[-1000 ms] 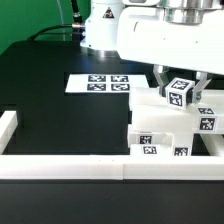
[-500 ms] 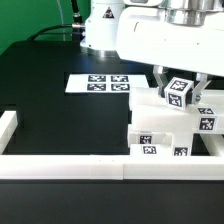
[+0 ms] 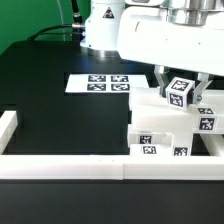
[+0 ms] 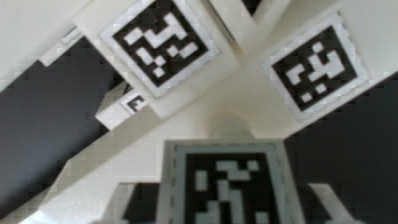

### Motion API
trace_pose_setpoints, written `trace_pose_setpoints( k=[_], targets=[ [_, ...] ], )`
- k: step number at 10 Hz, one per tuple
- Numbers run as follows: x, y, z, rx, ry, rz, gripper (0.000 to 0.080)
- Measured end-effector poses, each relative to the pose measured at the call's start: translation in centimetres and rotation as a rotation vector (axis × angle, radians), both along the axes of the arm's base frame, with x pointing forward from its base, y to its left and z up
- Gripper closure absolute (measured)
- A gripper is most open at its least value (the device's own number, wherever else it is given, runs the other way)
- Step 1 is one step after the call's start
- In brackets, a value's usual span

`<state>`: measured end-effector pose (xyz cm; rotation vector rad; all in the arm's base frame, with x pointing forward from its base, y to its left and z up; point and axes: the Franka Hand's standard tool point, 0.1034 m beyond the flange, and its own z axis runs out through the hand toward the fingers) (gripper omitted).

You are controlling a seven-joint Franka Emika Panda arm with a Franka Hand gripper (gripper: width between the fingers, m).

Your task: Assemble chair

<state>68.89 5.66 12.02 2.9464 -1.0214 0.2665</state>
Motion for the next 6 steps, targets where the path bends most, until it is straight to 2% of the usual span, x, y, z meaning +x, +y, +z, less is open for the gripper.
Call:
trace_pose_setpoints(
  k=[6],
  targets=[
    [-0.05, -0.08, -0.01, -0.005, 0.004, 0.004, 0.0523]
  ],
)
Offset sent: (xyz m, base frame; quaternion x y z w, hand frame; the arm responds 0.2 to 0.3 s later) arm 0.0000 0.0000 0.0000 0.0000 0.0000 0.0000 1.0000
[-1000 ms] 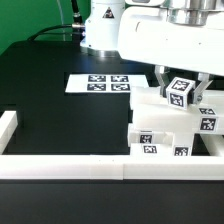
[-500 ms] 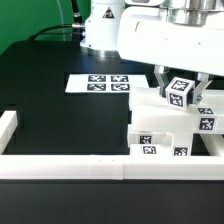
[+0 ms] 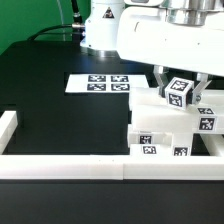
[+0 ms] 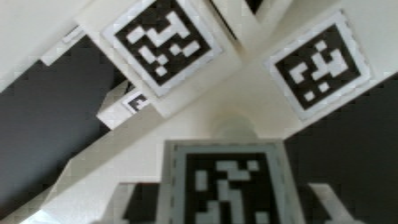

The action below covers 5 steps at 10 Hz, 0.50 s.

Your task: Assemble chair

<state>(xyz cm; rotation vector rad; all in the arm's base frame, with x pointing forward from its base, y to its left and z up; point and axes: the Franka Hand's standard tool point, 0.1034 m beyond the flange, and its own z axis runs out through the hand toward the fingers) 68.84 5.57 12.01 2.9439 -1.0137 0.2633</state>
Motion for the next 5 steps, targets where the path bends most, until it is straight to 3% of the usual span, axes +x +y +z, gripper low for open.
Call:
trace_pose_setpoints(
  k=[2, 4, 5],
  targets=[
    [0.0, 0.0, 0.4, -0.024, 0.006, 0.029, 0.0523],
    [0.3, 1.3, 1.6, -0.070, -0.004, 0.078, 0.0523],
    [0.3, 1.7, 1.8, -0.069, -0.011, 0.082, 0.0523]
  ],
)
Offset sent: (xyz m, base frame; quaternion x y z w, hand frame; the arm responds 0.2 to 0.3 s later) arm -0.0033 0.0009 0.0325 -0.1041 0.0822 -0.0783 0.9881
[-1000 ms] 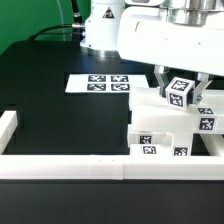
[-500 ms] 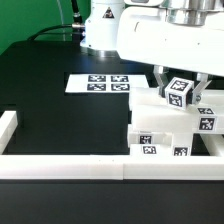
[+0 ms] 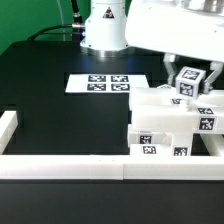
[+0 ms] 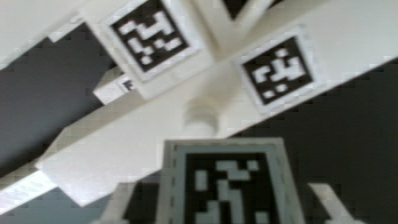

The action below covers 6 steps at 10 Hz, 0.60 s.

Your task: Assemble chair

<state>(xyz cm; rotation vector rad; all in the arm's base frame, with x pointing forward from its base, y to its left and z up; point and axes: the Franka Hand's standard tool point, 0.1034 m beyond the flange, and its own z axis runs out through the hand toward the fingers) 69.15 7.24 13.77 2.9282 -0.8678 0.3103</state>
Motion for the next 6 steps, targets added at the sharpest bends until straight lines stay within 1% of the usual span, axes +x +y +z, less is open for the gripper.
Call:
trace_pose_setpoints(
  k=[1, 4, 6],
  targets=[
    [-0.02, -0.33, -0.17, -0.001, 0.002, -0.004, 0.0523],
    [-0.04, -0.36, -0.25, -0.002, 0.003, -0.005, 0.0523],
    [-0.11, 0.02, 0.11, -0.014, -0.018, 0.030, 0.0523]
  ],
)
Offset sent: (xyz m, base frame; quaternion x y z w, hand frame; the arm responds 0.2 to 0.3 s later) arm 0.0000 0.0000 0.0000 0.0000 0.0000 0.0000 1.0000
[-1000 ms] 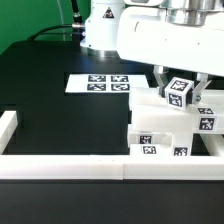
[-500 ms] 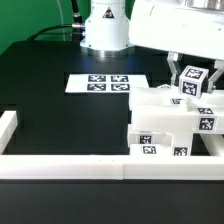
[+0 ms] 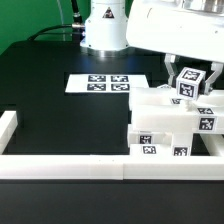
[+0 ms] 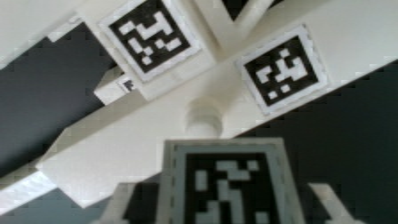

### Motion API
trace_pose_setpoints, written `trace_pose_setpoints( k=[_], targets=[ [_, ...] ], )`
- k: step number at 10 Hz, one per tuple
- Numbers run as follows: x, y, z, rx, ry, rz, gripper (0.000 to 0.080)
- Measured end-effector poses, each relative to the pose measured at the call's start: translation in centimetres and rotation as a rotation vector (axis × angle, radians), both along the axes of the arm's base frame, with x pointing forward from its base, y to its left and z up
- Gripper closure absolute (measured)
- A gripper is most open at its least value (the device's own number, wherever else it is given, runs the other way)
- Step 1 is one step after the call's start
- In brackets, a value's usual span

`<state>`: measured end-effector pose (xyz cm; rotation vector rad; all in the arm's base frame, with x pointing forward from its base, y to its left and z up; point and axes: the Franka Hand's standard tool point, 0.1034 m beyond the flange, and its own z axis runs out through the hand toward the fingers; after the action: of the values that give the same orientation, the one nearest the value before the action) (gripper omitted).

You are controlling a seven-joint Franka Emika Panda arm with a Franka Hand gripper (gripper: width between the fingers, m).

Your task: Assemble chair

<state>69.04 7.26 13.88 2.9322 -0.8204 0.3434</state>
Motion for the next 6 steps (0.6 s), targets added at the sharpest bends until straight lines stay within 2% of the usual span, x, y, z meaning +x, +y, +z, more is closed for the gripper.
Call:
trace_pose_setpoints(
  k=[2, 3, 6],
  targets=[
    [0.64, 1.50, 0.01, -0.054, -0.113, 0.117, 0.0523],
    [0.45, 1.29, -0.41, -0.059, -0.144, 0.150, 0.0523],
    [0.27, 1.18, -0.67, -0.058, -0.127, 0.140, 0.0523]
  ],
)
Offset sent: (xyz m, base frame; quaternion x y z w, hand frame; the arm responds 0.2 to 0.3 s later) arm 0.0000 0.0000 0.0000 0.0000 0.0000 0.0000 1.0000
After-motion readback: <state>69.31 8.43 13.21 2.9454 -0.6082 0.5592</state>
